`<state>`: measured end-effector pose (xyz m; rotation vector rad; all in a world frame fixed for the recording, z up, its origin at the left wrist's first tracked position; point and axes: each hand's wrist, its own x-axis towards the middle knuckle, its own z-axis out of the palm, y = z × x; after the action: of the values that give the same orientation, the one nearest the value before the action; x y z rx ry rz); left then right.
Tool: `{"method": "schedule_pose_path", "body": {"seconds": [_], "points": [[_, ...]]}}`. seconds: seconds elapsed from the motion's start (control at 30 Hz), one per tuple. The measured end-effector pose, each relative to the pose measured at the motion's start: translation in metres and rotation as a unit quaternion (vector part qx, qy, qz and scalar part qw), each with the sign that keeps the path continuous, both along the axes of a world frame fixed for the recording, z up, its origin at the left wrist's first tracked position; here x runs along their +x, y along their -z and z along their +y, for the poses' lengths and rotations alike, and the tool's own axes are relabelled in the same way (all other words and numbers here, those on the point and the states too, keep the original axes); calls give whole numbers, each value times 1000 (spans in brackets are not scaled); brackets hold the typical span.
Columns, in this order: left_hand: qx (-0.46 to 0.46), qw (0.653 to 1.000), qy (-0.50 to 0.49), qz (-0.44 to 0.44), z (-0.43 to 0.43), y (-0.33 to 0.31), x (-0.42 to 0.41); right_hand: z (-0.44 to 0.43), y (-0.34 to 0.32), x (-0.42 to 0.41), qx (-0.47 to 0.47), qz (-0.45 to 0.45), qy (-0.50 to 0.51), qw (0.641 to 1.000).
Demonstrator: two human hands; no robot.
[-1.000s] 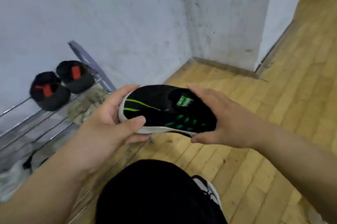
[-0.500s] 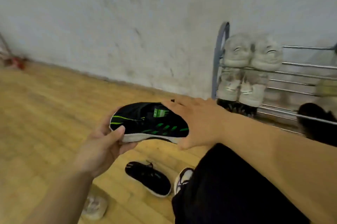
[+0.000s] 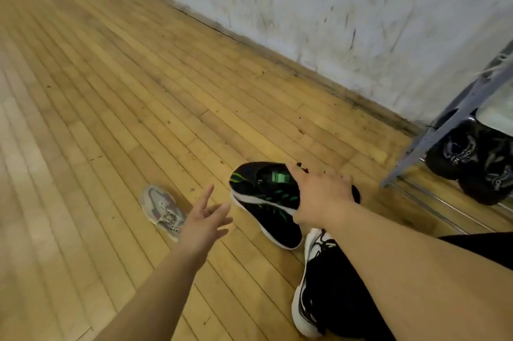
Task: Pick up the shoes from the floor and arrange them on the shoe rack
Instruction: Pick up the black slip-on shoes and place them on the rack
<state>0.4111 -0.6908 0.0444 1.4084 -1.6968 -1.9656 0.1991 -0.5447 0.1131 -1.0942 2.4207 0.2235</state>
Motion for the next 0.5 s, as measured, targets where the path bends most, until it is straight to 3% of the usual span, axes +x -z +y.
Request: {"method": "schedule_pose_path", "body": {"seconds": [0.1,0.17,0.27,0.37,0.5], "points": [[-143,976,121,-113,-6,27,-40,6,0,-36,-16,-13,227,974],[-229,923,264,-158,-15,47,-64,8,3,-50,-18,-22,291,956],[-366,775,458,-236,-35,79,-97,3,16,-50,-19,-41,301,953],[-449,628,564,-292,-50,103,-129,-5,36,-46,-10,-66,280,958],[-447,516,643,-348,-60,133,-153,-12,48,-58,0,-79,263,962]]}}
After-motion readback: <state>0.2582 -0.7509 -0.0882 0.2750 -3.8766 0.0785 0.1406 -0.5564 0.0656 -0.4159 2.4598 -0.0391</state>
